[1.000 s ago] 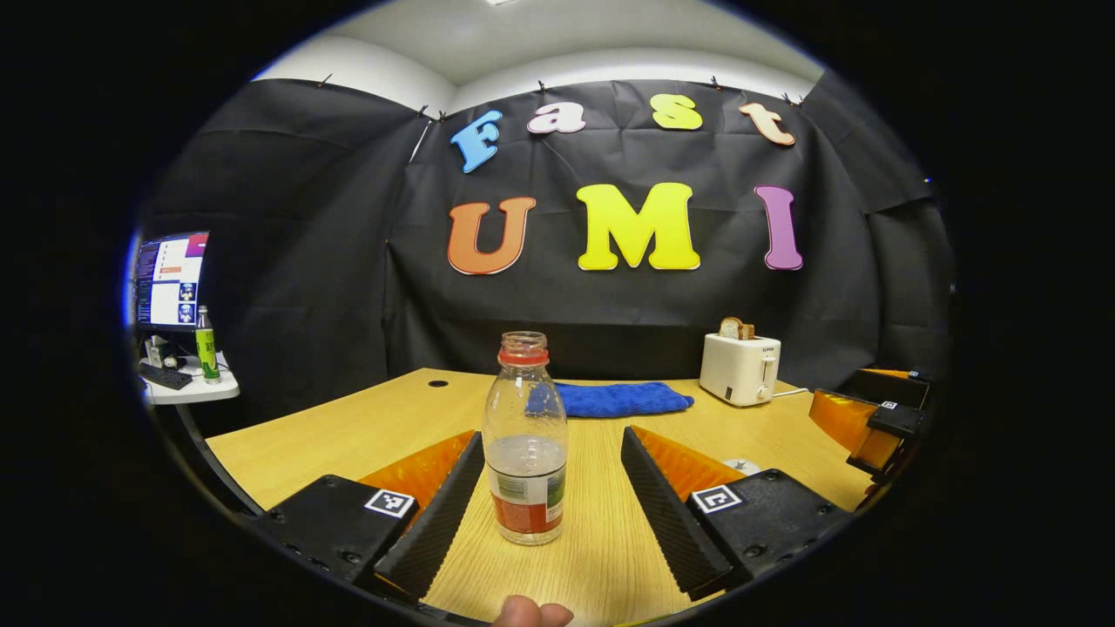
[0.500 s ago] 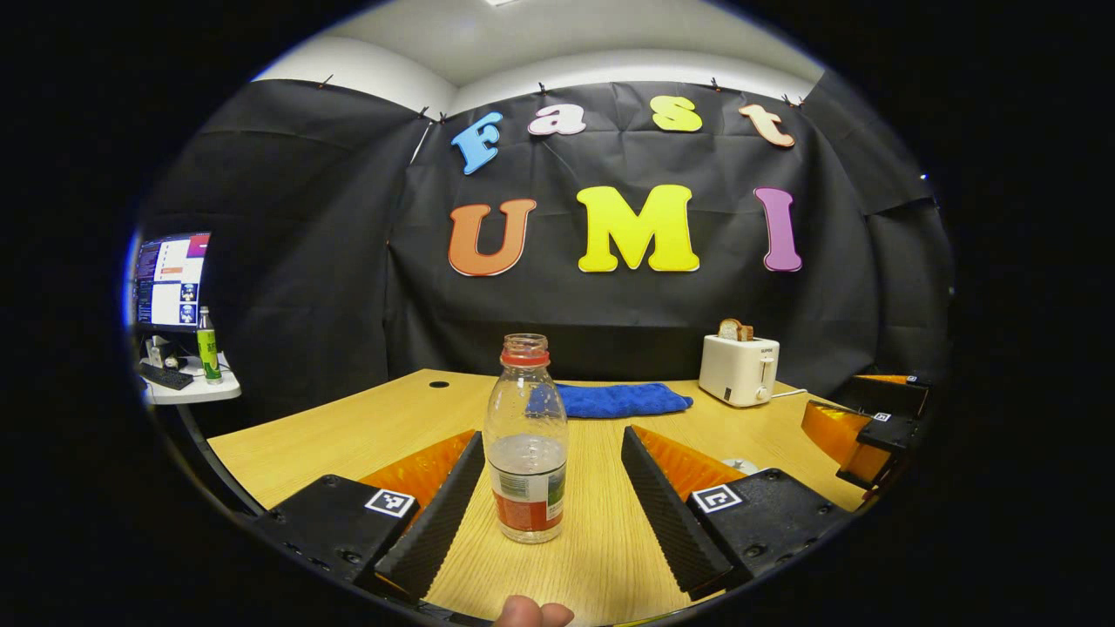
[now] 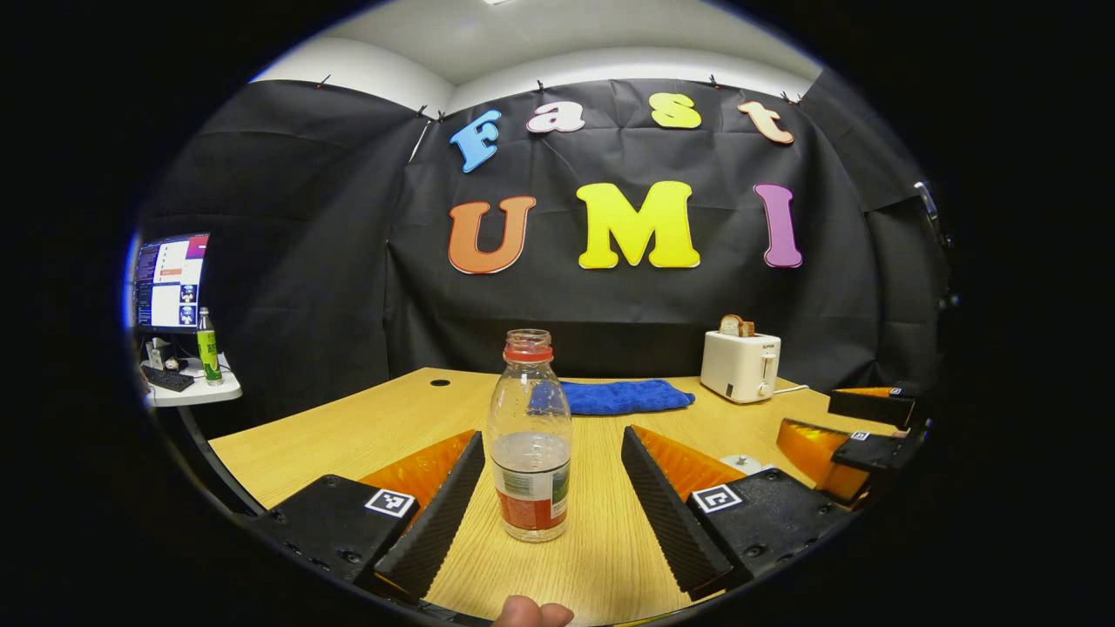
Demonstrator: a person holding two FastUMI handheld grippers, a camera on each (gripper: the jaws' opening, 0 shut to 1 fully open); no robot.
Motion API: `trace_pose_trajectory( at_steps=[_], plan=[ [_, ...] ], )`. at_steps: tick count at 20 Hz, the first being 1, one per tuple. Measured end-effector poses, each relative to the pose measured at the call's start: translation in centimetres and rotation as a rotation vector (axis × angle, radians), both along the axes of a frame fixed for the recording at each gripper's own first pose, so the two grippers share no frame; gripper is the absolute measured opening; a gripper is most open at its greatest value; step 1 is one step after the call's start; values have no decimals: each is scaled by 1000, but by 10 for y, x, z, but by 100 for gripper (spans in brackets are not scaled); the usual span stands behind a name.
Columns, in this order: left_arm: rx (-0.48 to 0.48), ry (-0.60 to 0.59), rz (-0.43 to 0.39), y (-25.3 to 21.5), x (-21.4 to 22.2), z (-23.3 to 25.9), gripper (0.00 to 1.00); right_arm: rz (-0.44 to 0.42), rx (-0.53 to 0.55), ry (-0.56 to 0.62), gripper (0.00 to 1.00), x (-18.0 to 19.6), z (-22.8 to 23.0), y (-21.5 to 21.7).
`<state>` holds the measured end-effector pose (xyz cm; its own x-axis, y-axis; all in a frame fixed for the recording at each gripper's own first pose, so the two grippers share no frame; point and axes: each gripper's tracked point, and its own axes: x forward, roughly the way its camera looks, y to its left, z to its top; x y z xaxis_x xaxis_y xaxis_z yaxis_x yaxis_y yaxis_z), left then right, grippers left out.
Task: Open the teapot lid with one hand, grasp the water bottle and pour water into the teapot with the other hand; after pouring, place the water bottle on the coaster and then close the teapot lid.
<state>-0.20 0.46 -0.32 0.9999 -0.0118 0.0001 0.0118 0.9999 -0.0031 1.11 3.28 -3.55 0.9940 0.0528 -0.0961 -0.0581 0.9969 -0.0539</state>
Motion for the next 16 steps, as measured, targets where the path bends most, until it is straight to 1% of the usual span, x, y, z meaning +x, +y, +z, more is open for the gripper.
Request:
trace_pose_trajectory(
  at_steps=[1, 2, 4, 9, 11, 12, 13, 14, 15, 16],
  plan=[
    [-2, 2, 0, 1, 1, 0, 99, 14, 4, 20, 97, 4, -6, 5],
    [-5, 3, -1, 1, 0, -1, 99, 21, 9, 37, 95, 7, -11, 8],
    [-9, 11, -5, 0, 0, -3, 99, 25, 12, 62, 97, 15, -20, 13],
    [-21, 25, 2, 9, -2, -8, 99, 32, 31, 86, 96, 33, -28, 22],
    [-33, 42, -7, 7, -2, -14, 99, 38, 21, 94, 88, 39, -30, 27],
    [-34, 48, -9, 7, -1, -16, 100, 43, 11, 102, 82, 42, -32, 30],
    [-33, 49, -8, 6, -3, -16, 99, 46, 3, 106, 79, 44, -33, 31],
    [-35, 51, -6, 8, -2, -17, 100, 53, -5, 114, 70, 45, -35, 34],
    [-38, 54, -4, 11, 0, -18, 100, 61, -11, 120, 65, 47, -37, 37],
    [-41, 57, -2, 13, 1, -19, 100, 60, -13, 121, 53, 48, -37, 38]
  ],
)
